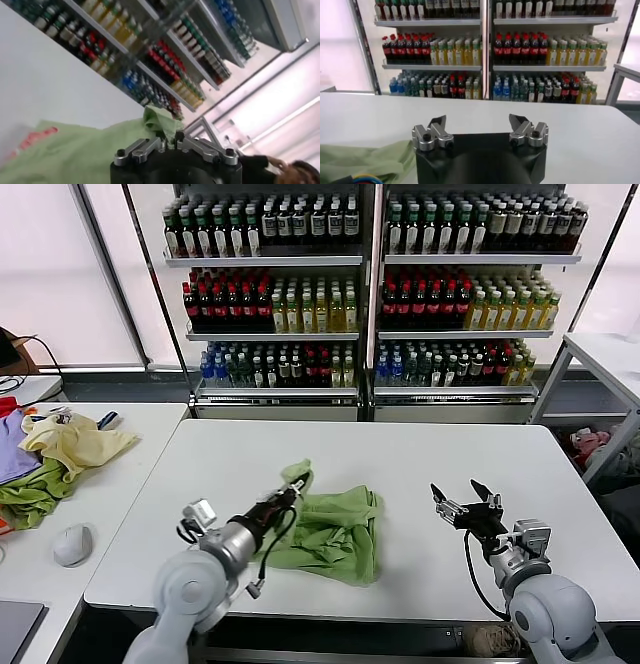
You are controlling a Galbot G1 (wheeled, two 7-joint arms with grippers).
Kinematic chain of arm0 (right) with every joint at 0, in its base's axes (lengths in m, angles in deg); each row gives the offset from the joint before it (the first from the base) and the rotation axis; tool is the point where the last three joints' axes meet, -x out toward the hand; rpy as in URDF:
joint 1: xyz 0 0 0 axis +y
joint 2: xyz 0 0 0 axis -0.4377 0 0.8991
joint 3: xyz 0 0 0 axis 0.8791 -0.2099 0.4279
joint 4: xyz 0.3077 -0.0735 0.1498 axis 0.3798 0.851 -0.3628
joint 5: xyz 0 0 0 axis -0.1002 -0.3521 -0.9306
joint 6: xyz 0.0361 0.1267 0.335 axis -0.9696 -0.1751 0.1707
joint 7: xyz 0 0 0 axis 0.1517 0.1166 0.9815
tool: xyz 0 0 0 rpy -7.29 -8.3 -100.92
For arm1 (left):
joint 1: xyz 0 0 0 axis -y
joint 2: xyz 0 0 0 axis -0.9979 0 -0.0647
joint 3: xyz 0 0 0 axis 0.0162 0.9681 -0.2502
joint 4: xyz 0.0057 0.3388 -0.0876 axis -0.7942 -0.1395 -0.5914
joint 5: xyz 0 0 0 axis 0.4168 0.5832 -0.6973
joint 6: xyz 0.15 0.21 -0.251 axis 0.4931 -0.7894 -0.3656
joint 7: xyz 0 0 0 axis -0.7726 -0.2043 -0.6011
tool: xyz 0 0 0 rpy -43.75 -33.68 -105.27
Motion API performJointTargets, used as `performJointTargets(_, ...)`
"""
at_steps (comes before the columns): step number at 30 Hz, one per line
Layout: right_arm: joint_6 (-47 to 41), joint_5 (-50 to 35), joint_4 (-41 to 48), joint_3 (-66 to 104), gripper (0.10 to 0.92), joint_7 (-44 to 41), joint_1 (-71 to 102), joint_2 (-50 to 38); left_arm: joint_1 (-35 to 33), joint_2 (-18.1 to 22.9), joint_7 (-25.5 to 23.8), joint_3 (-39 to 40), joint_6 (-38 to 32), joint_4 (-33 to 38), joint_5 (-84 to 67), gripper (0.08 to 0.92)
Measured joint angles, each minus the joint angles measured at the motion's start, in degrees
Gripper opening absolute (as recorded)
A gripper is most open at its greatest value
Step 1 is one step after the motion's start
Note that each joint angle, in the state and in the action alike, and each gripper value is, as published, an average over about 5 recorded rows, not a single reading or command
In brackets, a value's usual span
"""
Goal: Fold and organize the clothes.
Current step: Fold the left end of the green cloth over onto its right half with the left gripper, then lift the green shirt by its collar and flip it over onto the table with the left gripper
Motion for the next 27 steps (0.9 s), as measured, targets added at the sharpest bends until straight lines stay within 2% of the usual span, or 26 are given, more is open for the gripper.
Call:
performJointTargets(6, 0.0, 0.4, 0.0, -0.1, 0.823, 0.0, 0.1, 0.6, 3.2, 2.6, 0.6, 5.3, -0.5, -3.6, 2.2, 0.149)
performJointTargets(9, 0.0, 0.5, -0.1, -0.1, 0.823, 0.0, 0.2, 0.9, 4.6, 3.6, 0.5, 7.6, -0.7, -5.3, 3.4, 0.181)
performJointTargets(18, 0.0, 1.0, -0.4, -0.1, 0.823, 0.0, 0.5, 1.4, 6.1, 4.8, -0.9, 10.9, -2.6, -7.3, 6.5, 0.429)
performJointTargets(27, 0.1, 1.4, -0.4, -0.5, 0.823, 0.0, 0.3, 2.1, 3.9, 3.6, -1.6, 9.3, -4.8, -5.5, 15.4, 0.688)
